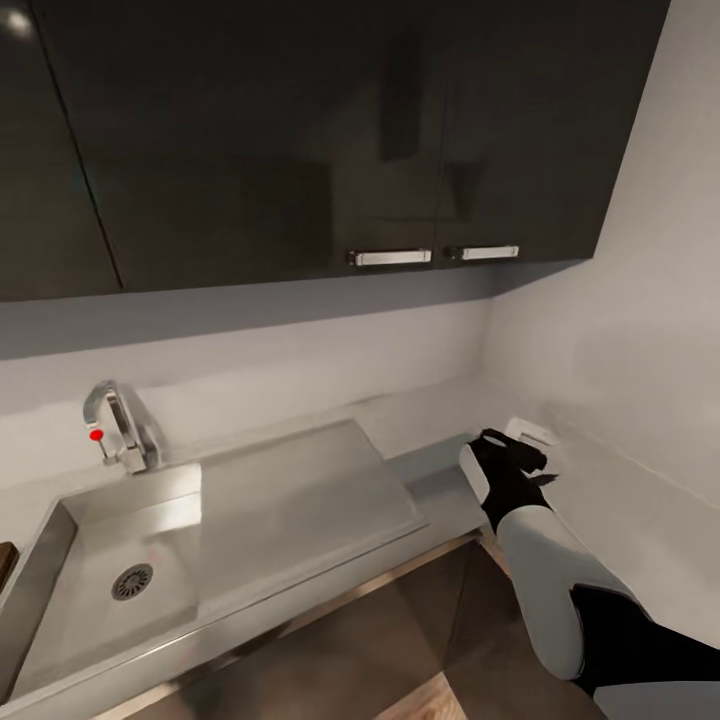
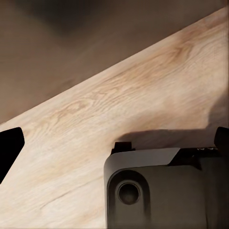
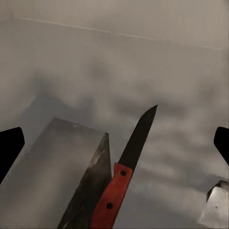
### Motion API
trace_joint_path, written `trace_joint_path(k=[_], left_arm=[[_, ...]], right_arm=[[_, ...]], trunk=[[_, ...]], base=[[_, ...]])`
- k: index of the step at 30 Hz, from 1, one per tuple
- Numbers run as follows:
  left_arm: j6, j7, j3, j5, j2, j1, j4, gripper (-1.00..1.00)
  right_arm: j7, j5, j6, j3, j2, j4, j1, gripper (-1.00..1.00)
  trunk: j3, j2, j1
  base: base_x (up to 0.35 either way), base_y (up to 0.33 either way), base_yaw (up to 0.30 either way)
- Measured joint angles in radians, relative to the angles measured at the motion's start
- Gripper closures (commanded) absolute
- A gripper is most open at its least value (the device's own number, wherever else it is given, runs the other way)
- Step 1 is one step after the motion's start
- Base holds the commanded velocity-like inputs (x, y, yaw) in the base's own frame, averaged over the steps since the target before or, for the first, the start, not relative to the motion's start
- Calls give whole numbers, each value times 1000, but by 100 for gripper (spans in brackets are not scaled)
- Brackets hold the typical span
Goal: In the kitchen, take the Vidalia onion out of the sink, dice it on the chopping board with the paring knife, put the diced onion into the bowl on the countertop, then place both the paring knife and the chopping board into the sink.
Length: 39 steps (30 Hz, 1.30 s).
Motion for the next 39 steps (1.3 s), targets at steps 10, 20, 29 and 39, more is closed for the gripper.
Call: trace_joint_path(k=[10, 20, 29, 39], left_arm=[[0, 0, 0, 0, -1, 0, 0, -100], [0, 0, 0, 0, -2, 0, 0, -100], [0, 0, 0, 0, -3, 0, 0, -100], [0, 0, 0, 0, -3, 0, 0, -100]], right_arm=[[-8, -2, -11, 0, 9, 79, 0, -100], [-7, -1, -14, -3, 7, 138, 1, -100], [-3, -2, -16, -4, 7, 152, 1, -100], [-3, -2, -15, -4, 10, 155, 1, -100]], trunk=[[0, 0, 0], [-13, 0, 0], [-27, 0, 0], [-43, 0, 0]], base=[[25, -24, 0], [0, 0, 0], [0, 0, 0], [0, 0, 0]])
